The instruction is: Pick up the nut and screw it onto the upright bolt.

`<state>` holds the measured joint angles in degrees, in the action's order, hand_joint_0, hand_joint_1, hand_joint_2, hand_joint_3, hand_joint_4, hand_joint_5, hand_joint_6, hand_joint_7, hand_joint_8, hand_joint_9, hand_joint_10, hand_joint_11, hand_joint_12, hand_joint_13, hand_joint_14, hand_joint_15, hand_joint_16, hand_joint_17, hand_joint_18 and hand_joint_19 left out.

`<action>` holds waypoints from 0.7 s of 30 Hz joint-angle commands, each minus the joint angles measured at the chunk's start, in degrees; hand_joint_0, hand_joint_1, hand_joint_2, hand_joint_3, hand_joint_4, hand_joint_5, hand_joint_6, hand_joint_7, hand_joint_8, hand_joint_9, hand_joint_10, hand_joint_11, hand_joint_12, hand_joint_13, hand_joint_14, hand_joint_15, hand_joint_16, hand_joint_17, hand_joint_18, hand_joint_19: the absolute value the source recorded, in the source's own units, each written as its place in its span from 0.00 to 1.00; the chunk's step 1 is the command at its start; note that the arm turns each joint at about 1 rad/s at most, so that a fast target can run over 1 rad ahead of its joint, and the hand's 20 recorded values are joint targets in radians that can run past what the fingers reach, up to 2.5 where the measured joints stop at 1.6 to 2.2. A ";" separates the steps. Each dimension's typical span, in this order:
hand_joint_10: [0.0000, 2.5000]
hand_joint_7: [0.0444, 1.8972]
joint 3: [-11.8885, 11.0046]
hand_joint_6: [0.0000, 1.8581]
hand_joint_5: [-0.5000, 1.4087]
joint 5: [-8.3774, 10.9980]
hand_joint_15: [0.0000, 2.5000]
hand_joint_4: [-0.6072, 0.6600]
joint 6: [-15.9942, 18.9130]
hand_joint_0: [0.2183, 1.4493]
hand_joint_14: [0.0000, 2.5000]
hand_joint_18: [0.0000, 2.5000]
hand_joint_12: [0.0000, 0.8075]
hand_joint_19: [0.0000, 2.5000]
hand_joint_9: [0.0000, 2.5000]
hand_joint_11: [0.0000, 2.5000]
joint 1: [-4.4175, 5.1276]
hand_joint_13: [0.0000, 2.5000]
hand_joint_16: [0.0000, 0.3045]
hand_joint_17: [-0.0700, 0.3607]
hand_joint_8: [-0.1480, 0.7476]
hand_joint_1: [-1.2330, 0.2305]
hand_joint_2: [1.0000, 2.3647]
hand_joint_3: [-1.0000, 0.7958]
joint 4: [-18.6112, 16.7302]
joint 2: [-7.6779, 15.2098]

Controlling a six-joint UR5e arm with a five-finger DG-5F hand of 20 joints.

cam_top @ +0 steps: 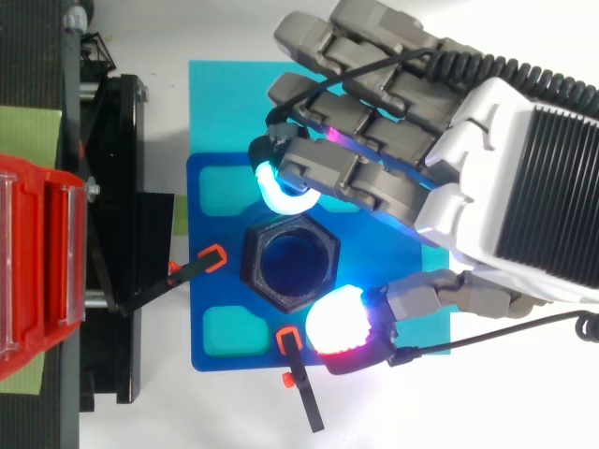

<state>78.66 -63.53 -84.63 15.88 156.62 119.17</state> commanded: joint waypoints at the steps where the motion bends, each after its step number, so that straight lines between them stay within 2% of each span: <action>1: 0.00 0.65 0.00 0.27 0.20 0.07 0.00 0.71 0.08 0.25 0.00 0.10 0.46 0.00 0.23 0.01 0.02 0.16 0.15 0.40 0.52 0.42 0.00 0.28 0.17 0.01; 21: 0.00 0.64 0.00 0.27 0.20 -0.02 0.00 0.71 0.26 0.25 0.00 0.10 0.45 0.00 0.23 0.02 0.38 0.16 0.15 0.39 0.52 0.43 0.00 0.28 0.00 0.63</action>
<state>78.66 -63.47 -84.48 16.24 156.70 119.65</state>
